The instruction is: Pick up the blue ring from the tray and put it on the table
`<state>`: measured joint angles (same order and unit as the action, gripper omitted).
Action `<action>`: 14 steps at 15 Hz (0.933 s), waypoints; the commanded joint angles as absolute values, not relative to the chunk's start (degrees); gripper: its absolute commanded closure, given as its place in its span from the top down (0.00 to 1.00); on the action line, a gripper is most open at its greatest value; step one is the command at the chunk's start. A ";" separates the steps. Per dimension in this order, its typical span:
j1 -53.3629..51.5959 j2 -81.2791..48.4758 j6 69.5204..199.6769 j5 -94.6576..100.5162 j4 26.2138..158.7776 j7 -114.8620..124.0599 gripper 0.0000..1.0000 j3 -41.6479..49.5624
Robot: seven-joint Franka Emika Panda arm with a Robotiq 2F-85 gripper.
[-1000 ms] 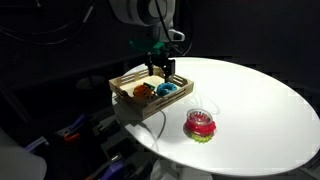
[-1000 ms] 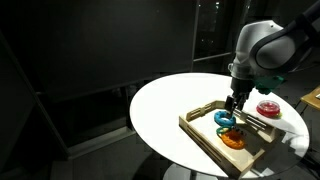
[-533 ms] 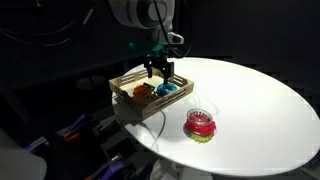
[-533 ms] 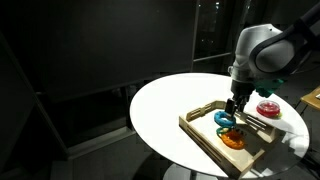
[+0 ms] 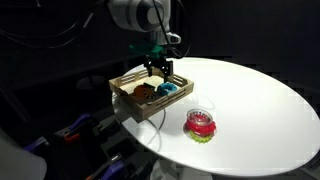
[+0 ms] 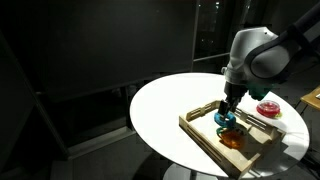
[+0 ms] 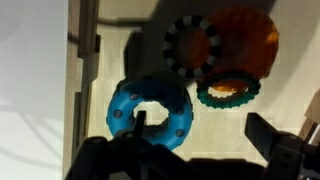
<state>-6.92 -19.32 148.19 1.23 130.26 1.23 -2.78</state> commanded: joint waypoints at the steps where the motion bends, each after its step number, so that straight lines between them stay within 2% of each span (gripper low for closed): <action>1: -7.29 -21.14 150.36 3.42 128.36 2.69 1.00 -2.33; 11: -7.45 -25.78 152.51 3.13 125.60 2.59 1.00 -2.21; 13: -7.55 -26.44 152.36 3.17 125.13 2.62 0.91 -2.14; 14: -7.55 -26.75 152.28 3.14 124.87 2.61 0.81 -2.11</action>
<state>-7.02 -25.36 152.11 1.91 126.64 1.25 -2.71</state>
